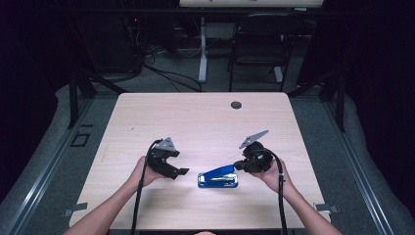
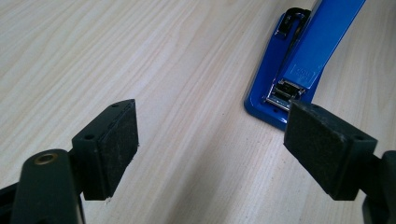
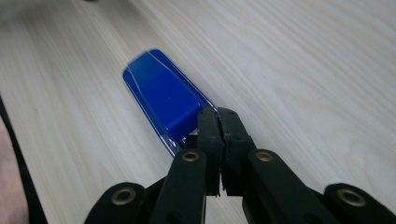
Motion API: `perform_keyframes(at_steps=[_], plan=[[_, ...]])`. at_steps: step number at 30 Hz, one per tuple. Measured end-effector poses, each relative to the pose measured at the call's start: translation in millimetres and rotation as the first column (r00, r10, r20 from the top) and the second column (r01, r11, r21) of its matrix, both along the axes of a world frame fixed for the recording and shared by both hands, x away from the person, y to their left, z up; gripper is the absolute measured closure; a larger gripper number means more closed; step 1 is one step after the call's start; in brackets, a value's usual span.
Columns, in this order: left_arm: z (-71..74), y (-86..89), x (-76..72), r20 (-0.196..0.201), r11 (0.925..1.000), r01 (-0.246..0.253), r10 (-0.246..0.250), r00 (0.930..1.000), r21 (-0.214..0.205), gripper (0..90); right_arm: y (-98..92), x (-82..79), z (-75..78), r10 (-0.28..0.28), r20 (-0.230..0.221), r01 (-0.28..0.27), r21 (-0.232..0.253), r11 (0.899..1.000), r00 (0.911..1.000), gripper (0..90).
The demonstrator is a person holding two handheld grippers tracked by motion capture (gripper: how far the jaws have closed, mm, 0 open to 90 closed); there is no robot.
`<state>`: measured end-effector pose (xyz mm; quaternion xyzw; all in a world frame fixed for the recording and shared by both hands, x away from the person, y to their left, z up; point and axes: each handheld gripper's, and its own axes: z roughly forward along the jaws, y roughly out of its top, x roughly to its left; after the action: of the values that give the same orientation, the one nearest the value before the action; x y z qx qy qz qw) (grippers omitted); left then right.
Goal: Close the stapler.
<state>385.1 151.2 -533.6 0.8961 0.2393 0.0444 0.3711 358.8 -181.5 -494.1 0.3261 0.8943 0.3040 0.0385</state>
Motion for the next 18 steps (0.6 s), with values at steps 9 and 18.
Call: perform_keyframes(at_steps=[9,18], plan=[[0.2,7.7,2.8,-0.002,0.9996,-0.027,0.027,0.9996,0.0,15.8,9.7,2.9,-26.9,0.011,-0.059,-0.017,-0.104,0.994,0.9982,88.3],[1.1,8.9,3.2,0.005,0.9995,-0.031,0.031,0.9995,-0.005,14.4,7.3,5.0,-27.0,0.003,-0.066,-0.01,-0.101,0.995,0.9978,84.3]])
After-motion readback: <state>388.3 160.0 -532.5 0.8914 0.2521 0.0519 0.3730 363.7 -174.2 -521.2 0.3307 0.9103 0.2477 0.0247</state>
